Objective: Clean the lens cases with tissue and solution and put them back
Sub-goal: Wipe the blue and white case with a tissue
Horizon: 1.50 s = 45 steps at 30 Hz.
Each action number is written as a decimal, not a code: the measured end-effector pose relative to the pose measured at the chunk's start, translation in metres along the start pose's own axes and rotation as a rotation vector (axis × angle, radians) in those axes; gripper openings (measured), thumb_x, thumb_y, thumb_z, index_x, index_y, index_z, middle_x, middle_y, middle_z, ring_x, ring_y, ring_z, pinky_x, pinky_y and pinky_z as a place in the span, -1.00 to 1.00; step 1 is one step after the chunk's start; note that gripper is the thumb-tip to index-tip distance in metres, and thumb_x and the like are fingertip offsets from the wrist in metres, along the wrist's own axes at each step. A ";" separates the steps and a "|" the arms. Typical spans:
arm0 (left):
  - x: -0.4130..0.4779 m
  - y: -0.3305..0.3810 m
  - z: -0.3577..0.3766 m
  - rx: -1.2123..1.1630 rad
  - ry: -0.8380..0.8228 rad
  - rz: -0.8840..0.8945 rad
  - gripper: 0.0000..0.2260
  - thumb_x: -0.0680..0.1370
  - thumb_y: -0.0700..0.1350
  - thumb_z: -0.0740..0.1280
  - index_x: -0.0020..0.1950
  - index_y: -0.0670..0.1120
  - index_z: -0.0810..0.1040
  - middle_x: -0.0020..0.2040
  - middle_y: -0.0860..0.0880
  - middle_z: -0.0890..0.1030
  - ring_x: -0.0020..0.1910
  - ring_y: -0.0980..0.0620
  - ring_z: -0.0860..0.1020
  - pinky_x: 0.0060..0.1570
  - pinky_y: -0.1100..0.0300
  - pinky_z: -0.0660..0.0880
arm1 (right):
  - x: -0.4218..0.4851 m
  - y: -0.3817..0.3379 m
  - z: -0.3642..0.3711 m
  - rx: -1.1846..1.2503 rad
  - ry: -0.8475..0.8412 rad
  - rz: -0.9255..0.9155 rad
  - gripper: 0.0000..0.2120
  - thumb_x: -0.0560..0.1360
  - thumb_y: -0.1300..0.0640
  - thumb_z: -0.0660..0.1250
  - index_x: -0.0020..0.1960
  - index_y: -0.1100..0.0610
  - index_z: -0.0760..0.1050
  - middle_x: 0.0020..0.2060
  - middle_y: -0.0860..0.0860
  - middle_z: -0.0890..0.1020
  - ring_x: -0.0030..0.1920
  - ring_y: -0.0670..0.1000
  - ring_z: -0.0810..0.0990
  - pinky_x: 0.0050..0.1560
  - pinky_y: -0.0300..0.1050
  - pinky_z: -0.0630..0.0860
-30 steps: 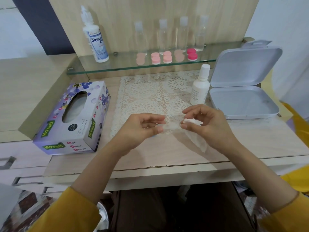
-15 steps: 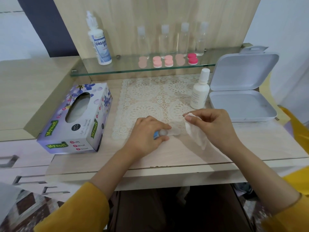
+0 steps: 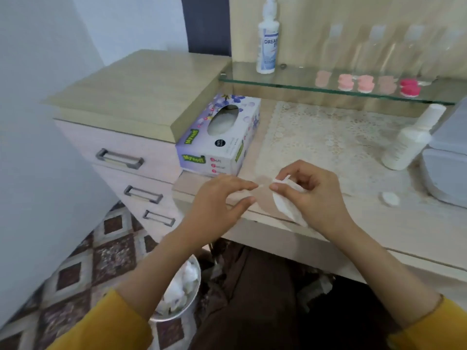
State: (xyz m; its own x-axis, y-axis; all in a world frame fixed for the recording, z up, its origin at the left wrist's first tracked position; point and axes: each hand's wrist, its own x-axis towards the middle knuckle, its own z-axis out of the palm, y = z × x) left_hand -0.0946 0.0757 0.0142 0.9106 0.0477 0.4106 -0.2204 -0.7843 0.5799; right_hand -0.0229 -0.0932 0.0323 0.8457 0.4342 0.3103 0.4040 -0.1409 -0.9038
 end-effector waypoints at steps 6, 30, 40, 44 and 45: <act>-0.090 -0.051 -0.053 0.021 0.142 -0.343 -0.79 0.46 -0.01 0.37 0.04 -0.04 0.62 -0.10 0.18 0.60 -0.11 0.21 0.54 -0.08 0.52 0.36 | -0.012 -0.014 0.100 0.082 -0.277 -0.044 -0.71 0.24 0.27 0.54 -0.44 -0.05 0.53 -0.50 -0.12 0.58 -0.41 -0.16 0.46 -0.35 -0.34 0.35; -0.256 -0.222 -0.019 0.010 -0.139 -1.103 -0.77 0.52 -0.07 0.31 0.12 -0.13 0.59 0.04 -0.06 0.64 -0.02 0.06 0.56 0.00 0.19 0.50 | -0.049 0.162 0.328 -0.471 -0.787 0.283 -0.75 0.47 0.38 0.23 0.10 0.32 0.57 0.08 0.19 0.61 0.12 0.10 0.55 -0.04 -0.44 0.31; -0.254 -0.233 -0.016 -0.030 -0.167 -1.129 -0.74 0.53 -0.06 0.30 0.18 -0.12 0.55 0.08 -0.02 0.62 0.01 0.07 0.55 0.05 0.17 0.49 | -0.045 0.176 0.339 -0.513 -0.972 0.358 -0.58 0.55 0.18 0.21 0.40 0.11 0.33 0.31 0.07 0.46 0.24 0.05 0.47 0.20 -0.22 0.30; -0.248 -0.230 -0.016 -0.009 -0.179 -1.116 -0.74 0.53 -0.06 0.29 0.18 -0.12 0.55 0.07 -0.03 0.62 0.02 0.06 0.55 0.06 0.15 0.48 | -0.043 0.175 0.334 -0.504 -0.971 0.380 -0.59 0.53 0.14 0.24 0.37 0.11 0.37 0.27 0.06 0.50 0.24 0.04 0.48 0.28 -0.14 0.34; -0.246 -0.228 -0.017 -0.008 -0.180 -1.112 -0.74 0.54 -0.06 0.29 0.18 -0.12 0.54 0.07 -0.03 0.62 0.03 0.05 0.55 0.07 0.15 0.48 | -0.043 0.173 0.332 -0.502 -0.971 0.379 -0.60 0.53 0.13 0.25 0.36 0.11 0.39 0.26 0.06 0.51 0.23 0.04 0.49 0.29 -0.12 0.34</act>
State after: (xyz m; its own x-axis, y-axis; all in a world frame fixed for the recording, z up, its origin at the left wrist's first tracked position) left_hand -0.2742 0.2532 -0.2074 0.6398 0.6273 -0.4441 0.7432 -0.3577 0.5654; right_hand -0.1048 0.1591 -0.2351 0.4060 0.7584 -0.5099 0.4588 -0.6517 -0.6040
